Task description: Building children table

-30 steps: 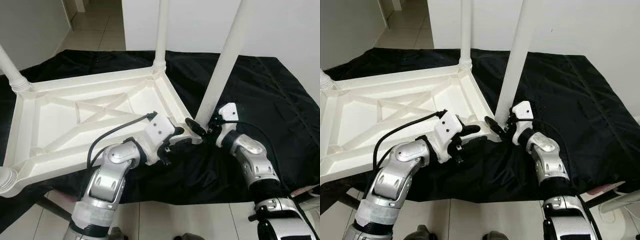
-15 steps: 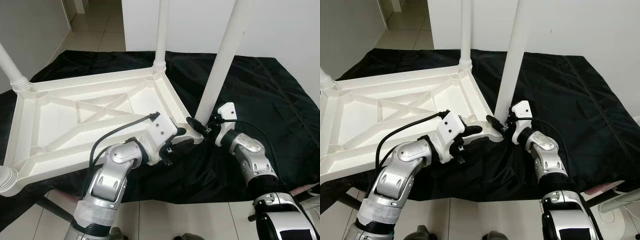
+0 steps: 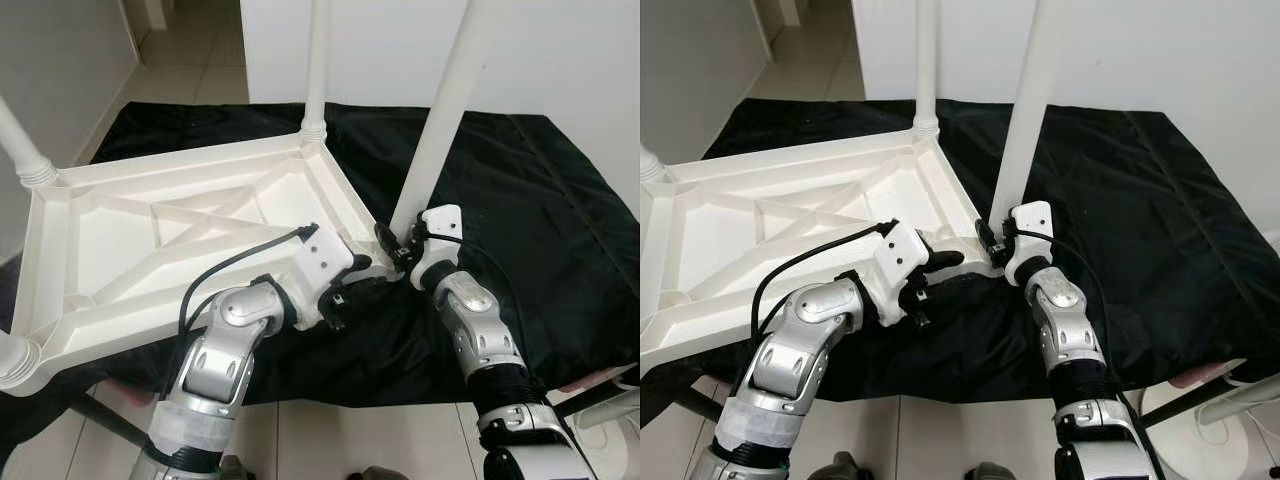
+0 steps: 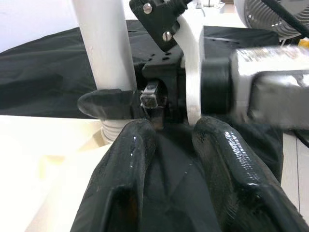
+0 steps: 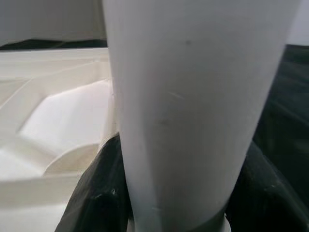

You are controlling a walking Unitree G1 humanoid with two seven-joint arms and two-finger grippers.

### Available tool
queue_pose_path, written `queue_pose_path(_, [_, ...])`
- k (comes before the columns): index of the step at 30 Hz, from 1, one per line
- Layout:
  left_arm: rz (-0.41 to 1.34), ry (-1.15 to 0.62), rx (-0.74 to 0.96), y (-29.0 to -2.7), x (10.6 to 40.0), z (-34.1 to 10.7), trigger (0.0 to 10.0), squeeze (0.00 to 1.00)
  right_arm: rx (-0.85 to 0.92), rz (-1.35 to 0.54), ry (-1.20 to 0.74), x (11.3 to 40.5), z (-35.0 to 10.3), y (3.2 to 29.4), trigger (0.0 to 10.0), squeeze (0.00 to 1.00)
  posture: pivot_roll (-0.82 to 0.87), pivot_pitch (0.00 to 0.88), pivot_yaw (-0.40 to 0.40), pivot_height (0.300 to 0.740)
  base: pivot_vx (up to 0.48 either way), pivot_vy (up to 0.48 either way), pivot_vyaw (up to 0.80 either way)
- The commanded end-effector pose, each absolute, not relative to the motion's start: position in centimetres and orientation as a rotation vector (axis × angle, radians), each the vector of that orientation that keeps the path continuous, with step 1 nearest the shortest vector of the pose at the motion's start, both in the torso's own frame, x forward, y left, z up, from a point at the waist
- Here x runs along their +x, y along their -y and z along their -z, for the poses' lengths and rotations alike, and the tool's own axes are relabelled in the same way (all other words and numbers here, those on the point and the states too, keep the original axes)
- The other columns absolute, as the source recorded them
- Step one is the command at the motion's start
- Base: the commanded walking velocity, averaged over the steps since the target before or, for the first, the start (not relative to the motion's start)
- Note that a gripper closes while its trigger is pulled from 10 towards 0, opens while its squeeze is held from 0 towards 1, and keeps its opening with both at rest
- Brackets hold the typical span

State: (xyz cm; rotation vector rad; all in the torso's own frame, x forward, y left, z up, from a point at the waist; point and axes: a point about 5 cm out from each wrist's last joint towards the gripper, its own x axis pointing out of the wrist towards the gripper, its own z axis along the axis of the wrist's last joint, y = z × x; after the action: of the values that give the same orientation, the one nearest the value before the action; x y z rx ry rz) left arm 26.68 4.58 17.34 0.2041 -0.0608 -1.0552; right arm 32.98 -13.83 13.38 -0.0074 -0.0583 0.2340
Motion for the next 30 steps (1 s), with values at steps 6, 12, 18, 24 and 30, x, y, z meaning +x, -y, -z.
queue_pose_path(6, [0.905,0.066,0.208,-4.9,27.4,-17.4,10.0,0.00,0.090,0.014,-0.043,31.3,-11.9,11.5,10.0,0.00,-0.05,0.000,0.003,0.740,0.000,0.000,0.00])
queue_pose_path(12, [0.907,0.068,0.207,-4.9,27.4,-17.4,10.0,0.00,0.102,-0.017,0.000,31.2,-12.7,11.2,10.0,0.00,-0.06,0.005,0.006,0.740,0.000,0.000,0.00])
queue_pose_path(18, [0.905,0.071,0.205,-4.9,27.4,-17.5,10.0,0.00,0.105,-0.012,0.025,31.1,-13.4,11.7,10.0,1.00,-0.06,0.008,0.001,0.740,0.000,0.000,0.00])
queue_pose_path(24, [0.899,0.072,0.202,-4.8,27.4,-17.5,10.0,0.00,0.099,-0.078,0.042,31.1,-14.1,12.3,10.0,1.00,-0.05,0.009,-0.006,0.740,0.000,0.000,0.00])
queue_pose_path(30, [0.897,0.068,0.201,-4.9,27.2,-17.5,10.0,0.00,0.013,-0.265,0.060,31.7,-14.4,14.6,10.0,0.00,-0.04,0.008,-0.015,0.740,0.000,0.000,0.00])
